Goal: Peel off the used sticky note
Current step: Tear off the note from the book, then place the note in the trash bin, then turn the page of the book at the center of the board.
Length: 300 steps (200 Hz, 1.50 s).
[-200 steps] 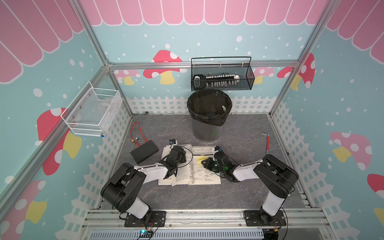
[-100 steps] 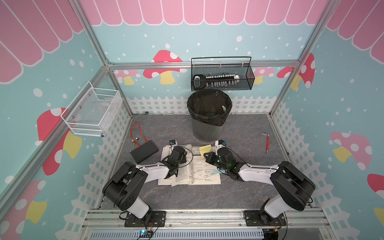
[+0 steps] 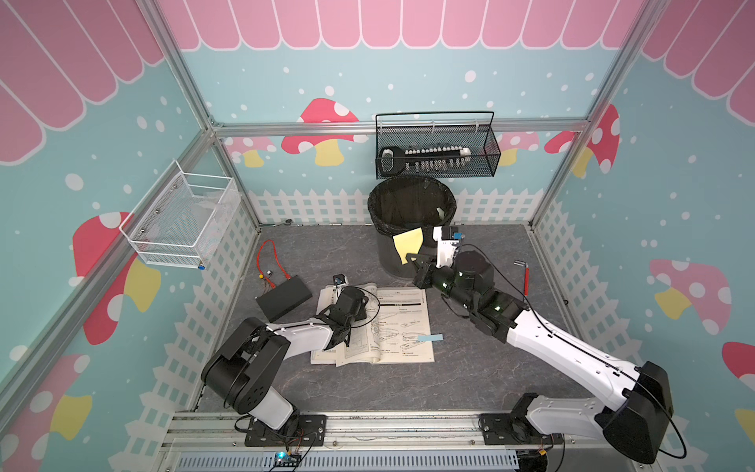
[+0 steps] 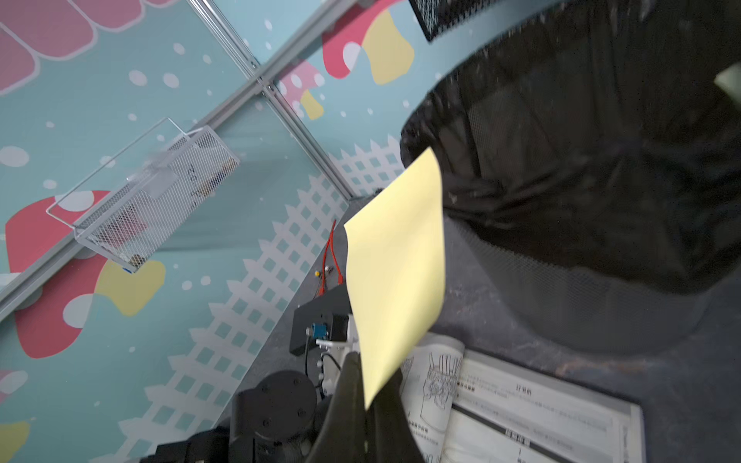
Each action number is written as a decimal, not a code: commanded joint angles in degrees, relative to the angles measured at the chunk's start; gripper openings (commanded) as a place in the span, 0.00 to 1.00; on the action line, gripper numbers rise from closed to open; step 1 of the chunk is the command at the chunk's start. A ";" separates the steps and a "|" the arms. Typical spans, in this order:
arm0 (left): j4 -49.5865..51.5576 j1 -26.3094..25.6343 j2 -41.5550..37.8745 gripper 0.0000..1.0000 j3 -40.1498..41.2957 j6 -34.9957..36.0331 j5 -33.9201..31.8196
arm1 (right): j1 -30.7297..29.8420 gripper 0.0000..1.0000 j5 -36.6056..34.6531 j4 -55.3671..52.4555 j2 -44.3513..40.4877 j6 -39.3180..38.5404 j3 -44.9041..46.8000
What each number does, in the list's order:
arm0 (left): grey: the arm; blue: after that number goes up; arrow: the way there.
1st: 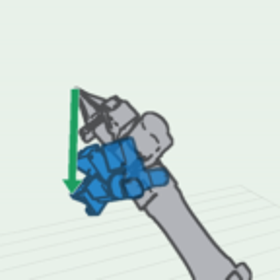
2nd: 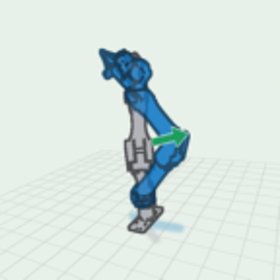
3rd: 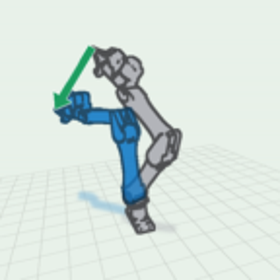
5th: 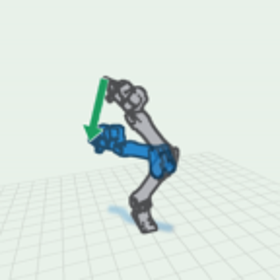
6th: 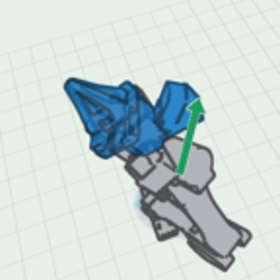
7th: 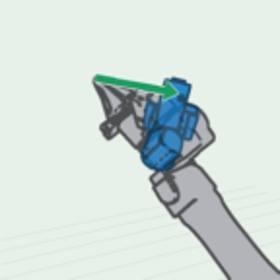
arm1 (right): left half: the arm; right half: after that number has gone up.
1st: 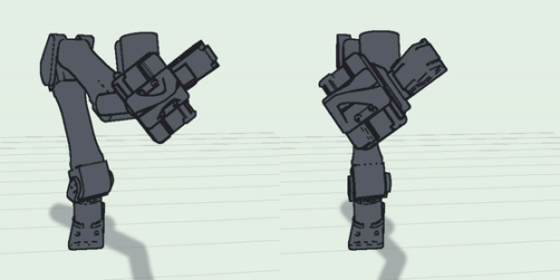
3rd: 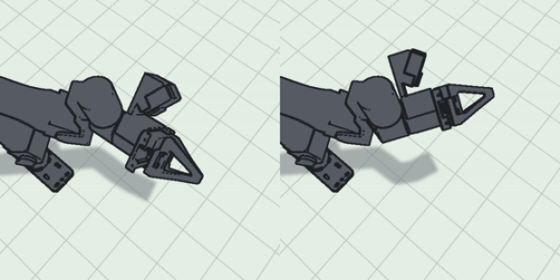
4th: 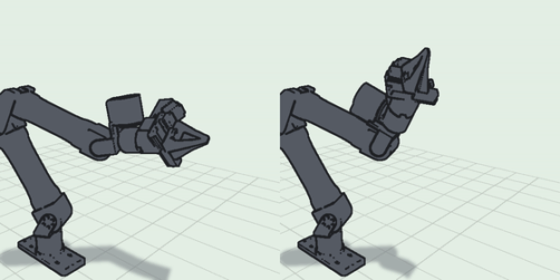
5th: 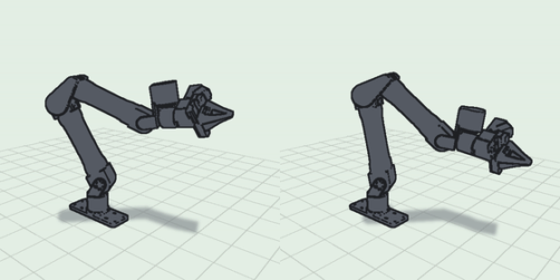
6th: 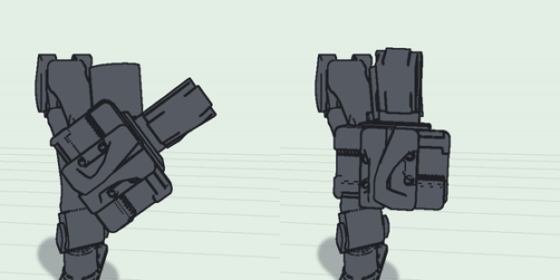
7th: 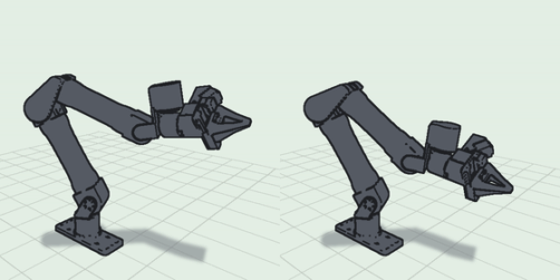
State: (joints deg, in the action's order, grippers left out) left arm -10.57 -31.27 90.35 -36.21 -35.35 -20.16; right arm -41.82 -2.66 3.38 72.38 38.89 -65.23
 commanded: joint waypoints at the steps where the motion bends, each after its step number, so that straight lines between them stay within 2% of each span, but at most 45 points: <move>1: 3.42 -0.01 1.30 0.00 -0.78 0.55 0.01 | 3.53 0.00 -1.00 -8.74 4.68 -10.06 -8.93; 35: 3.36 -0.02 0.38 0.00 -0.87 1.02 0.36 | 9.91 0.00 3.80 -12.73 16.02 -13.74 -22.46; 62: 3.45 0.03 -0.92 0.00 -0.80 1.84 0.22 | 12.53 0.00 6.48 -16.98 25.66 -15.80 -33.25; 75: 3.54 0.02 -1.47 0.00 -0.80 2.20 0.13 | 13.31 0.03 7.40 -18.97 29.59 -16.71 -37.77; 88: 3.62 0.03 -1.91 0.00 -0.80 2.48 -0.04 | 13.76 0.09 7.59 -20.47 32.80 -17.37 -41.85; 104: 3.84 0.01 -2.19 0.00 -0.80 2.74 -0.32 | 14.28 0.28 8.04 -21.88 35.49 -17.96 -45.57; 134: 4.01 0.08 -2.28 0.00 -0.79 2.92 -0.67 | 14.75 0.51 8.65 -22.21 35.90 -18.24 -47.88; 177: 3.93 0.25 -2.10 0.00 -0.80 3.09 -0.68 | 14.75 0.53 9.74 -22.19 34.32 -18.26 -46.89; 206: 3.91 0.65 -1.84 0.00 -0.97 3.44 -0.79 | 14.02 0.50 12.91 -21.06 28.47 -18.13 -41.00; 257: 4.56 2.76 -1.60 0.00 -1.91 3.89 -1.21 | 9.53 0.18 17.08 -10.21 13.48 -14.11 -10.49; 290: 6.58 4.19 -0.80 0.00 -3.82 4.05 -1.85 | 5.55 0.00 20.95 -2.98 14.60 -12.45 3.77; 300: 6.91 4.42 -0.53 0.00 -4.17 4.01 -1.90 | 4.29 0.00 23.21 -0.97 17.16 -12.68 5.31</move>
State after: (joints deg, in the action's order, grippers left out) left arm -6.33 -27.68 88.95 -38.46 -32.49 -20.75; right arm -35.22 15.20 -3.75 84.73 25.12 -64.90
